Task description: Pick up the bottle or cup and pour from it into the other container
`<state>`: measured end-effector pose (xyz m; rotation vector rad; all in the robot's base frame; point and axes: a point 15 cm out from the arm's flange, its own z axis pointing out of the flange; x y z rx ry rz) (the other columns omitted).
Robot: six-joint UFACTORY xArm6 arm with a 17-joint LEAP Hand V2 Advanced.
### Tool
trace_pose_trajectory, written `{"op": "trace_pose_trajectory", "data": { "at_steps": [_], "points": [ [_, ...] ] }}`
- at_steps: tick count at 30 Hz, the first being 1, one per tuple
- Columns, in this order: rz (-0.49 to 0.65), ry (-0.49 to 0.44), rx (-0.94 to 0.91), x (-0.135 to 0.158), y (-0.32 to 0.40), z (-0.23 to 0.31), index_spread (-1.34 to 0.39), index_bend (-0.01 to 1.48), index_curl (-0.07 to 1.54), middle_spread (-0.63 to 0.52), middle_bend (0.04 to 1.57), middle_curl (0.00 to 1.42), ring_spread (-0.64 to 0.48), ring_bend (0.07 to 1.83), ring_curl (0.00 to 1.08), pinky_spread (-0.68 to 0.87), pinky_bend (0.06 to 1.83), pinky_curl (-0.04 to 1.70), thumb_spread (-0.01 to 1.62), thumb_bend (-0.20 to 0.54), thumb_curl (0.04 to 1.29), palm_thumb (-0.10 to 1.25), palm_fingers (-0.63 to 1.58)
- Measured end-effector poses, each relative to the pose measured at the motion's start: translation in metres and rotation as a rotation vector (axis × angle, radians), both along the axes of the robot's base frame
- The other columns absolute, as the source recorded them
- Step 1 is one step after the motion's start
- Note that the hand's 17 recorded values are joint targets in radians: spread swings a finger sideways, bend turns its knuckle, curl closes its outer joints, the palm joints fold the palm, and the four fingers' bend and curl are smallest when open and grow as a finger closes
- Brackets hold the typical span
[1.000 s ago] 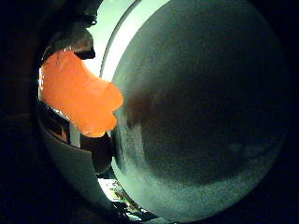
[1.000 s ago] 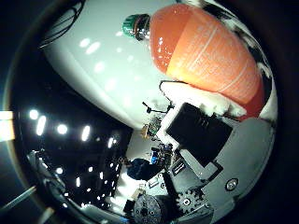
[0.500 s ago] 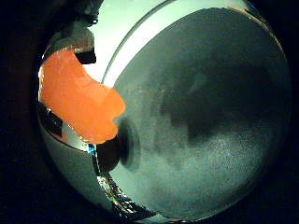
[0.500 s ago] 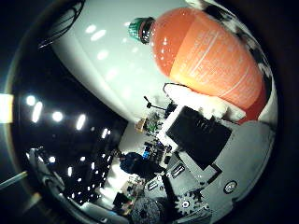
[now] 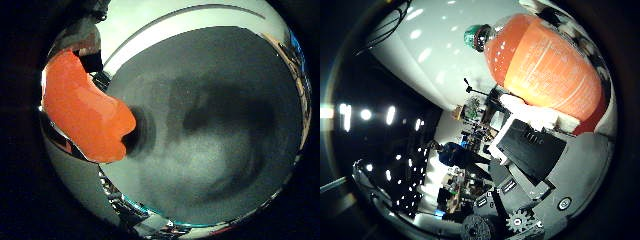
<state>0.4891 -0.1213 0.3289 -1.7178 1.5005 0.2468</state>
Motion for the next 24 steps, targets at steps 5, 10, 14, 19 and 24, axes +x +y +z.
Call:
{"op": "trace_pose_trajectory", "data": {
  "at_steps": [5, 10, 14, 19, 24],
  "points": [
    [0.035, 0.014, -0.151, -0.005, 0.008, 0.010, -0.28, 1.07, 0.95, -0.24, 1.17, 1.06, -0.28, 1.28, 0.92, -0.24, 1.36, 0.75, 0.39, -0.021, 0.93, 1.13, 1.07],
    [0.075, 0.047, -0.257, -0.013, 0.016, 0.013, -0.28, 1.08, 0.95, -0.23, 1.18, 1.06, -0.27, 1.27, 0.93, -0.24, 1.35, 0.77, 0.38, -0.018, 0.94, 1.12, 1.07],
    [0.090, 0.082, -0.351, -0.017, 0.019, 0.013, -0.28, 1.08, 0.95, -0.23, 1.18, 1.07, -0.27, 1.26, 0.94, -0.24, 1.34, 0.78, 0.37, -0.020, 0.95, 1.12, 1.07],
    [0.114, 0.126, -0.444, -0.022, 0.027, 0.014, -0.27, 1.09, 0.94, -0.23, 1.18, 1.06, -0.27, 1.26, 0.94, -0.25, 1.33, 0.80, 0.35, -0.019, 0.96, 1.13, 1.08],
    [0.129, 0.155, -0.562, -0.022, 0.027, 0.023, -0.27, 1.09, 0.93, -0.23, 1.18, 1.06, -0.27, 1.26, 0.94, -0.25, 1.31, 0.81, 0.33, -0.020, 0.96, 1.13, 1.08]
  ]
}}
